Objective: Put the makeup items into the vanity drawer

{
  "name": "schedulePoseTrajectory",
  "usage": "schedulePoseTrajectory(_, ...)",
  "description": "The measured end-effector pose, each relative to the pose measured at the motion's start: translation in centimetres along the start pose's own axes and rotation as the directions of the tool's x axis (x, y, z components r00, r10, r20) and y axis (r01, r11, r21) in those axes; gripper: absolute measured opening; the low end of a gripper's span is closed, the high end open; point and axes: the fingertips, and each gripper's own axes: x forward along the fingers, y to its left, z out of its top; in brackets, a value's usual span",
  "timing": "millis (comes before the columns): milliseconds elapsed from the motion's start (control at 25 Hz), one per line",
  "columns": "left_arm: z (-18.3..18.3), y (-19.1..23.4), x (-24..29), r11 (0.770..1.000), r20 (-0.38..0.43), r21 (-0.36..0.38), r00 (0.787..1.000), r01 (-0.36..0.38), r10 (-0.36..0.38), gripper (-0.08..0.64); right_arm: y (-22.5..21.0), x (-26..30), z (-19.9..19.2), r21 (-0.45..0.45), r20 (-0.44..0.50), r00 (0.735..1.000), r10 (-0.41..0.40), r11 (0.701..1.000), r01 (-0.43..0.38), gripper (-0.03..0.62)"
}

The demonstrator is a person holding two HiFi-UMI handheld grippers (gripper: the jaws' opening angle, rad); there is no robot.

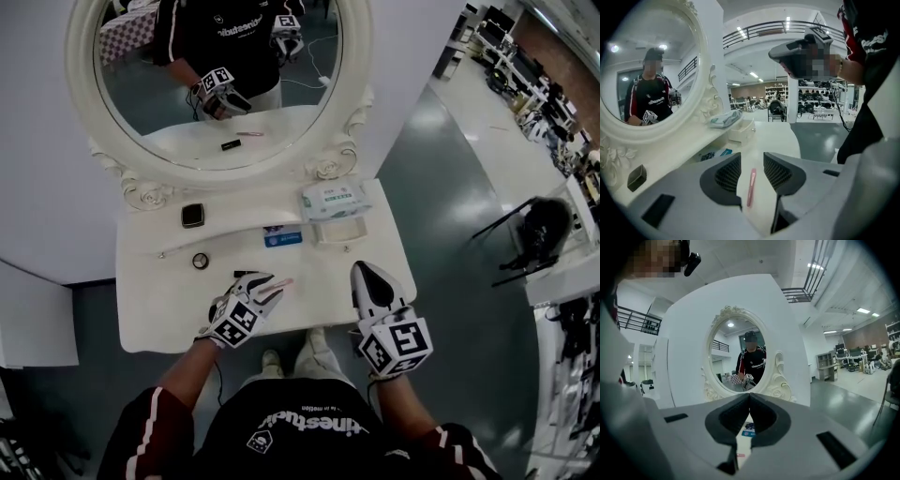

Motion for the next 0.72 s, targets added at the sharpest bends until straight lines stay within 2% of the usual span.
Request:
schedulePoseTrajectory(400,-6.1,0.1,3.9,0.996,-0.139,-0.073,0.989,0.042,-0.052,0.15,-0.6,0.2,-0.8,-0.015,-0.041,0.999,0.004,1.0,-0.005,0.003)
schedulePoseTrajectory(720,-8.7,-0.2,5.6,0.997,-0.249,-0.06,0.967,0.049,-0.062,0.149,-0.9,-0.2,-1.1,-0.027,-0.055,0.998,-0.001,1.0,0.0,0.003)
